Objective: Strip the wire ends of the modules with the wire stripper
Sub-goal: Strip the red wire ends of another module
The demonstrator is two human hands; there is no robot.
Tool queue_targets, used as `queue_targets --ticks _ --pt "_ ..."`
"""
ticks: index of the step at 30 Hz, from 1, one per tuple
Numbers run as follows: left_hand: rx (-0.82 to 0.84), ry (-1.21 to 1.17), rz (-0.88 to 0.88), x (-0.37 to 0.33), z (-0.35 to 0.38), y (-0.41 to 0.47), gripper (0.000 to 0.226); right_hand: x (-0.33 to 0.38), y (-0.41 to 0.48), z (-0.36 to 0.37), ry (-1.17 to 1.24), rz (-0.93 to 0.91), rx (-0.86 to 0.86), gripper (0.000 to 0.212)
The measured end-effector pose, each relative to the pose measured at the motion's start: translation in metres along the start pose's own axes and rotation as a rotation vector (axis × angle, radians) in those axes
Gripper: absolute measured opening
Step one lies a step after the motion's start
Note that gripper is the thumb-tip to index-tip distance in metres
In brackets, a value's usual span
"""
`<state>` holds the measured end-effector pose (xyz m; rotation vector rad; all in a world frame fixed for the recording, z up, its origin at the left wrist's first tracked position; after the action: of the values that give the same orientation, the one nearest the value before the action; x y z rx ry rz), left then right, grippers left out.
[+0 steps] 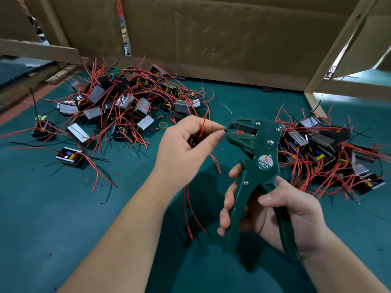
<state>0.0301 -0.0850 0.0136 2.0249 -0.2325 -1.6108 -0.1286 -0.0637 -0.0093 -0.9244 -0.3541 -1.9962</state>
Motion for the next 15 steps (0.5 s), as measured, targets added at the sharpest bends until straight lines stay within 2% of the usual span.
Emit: queue_targets --ticks 7,15 --pt "-0.014 0.057 0.090 -0.0058 0.0007 -0.0016 0.015 0.0009 -0.0016 -0.0023 -0.098 0.015 -0.098 0.043" --pt "-0.027 0.006 0.087 -0.0060 0.0022 -0.0032 0.014 -0.0023 -0.0027 -0.0036 -0.124 0.015 -0.126 0.044"
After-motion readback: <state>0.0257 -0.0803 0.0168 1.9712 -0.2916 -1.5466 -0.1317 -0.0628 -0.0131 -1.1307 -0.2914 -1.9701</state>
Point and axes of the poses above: each hand's wrist, its own y-axis towards the middle knuckle, its own z-axis out of the palm, x = y × z, the point moved 4 cm from there along y, towards the middle knuckle, and after that the axes turned 5 degrees about z, right-handed, at the moved point
